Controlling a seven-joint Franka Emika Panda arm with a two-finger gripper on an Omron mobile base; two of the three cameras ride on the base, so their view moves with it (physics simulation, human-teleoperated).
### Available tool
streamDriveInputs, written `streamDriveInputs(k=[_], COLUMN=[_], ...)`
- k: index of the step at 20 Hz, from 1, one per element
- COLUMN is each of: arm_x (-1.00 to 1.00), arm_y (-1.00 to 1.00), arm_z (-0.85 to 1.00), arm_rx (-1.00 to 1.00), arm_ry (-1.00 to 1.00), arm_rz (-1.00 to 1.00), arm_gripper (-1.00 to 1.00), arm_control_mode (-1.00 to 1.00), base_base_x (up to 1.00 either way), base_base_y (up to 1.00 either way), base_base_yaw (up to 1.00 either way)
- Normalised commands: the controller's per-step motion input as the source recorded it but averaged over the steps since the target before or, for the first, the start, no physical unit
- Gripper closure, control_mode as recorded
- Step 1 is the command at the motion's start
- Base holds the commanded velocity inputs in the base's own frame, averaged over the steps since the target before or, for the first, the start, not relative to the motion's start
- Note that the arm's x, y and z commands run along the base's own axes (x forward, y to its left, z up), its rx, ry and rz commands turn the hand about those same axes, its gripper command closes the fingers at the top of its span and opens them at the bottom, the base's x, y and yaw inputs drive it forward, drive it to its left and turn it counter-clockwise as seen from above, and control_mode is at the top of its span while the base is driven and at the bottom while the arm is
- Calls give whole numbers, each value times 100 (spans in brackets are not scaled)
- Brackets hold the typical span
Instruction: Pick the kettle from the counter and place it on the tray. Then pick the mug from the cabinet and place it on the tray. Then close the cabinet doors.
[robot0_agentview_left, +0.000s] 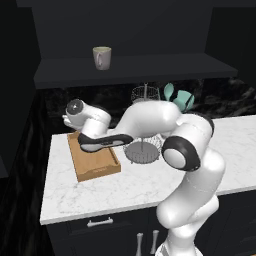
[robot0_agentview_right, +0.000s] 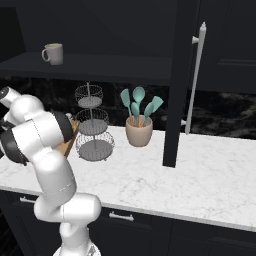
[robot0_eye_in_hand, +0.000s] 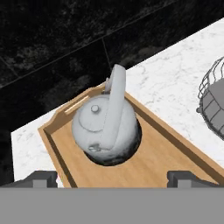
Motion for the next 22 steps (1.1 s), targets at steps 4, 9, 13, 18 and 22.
streamDriveInputs(k=[4, 9, 13, 18, 22], arm_x=[-53, -55, -38, -47, -40], arm_y=[-26, -34, -29, -20, -8], arm_z=[23, 30, 40, 54, 72], arm_rx=[5, 0, -2, -1, -4], arm_ry=[-1, -5, 0, -1, 0], arm_rz=[1, 24, 32, 29, 7], arm_gripper=[-100, -100, -100, -100, -100], arm_control_mode=[-100, -100, -100, -100, -100], base_base_x=[0, 0, 0, 0, 0], base_base_y=[0, 0, 0, 0, 0], base_base_yaw=[0, 0, 0, 0, 0])
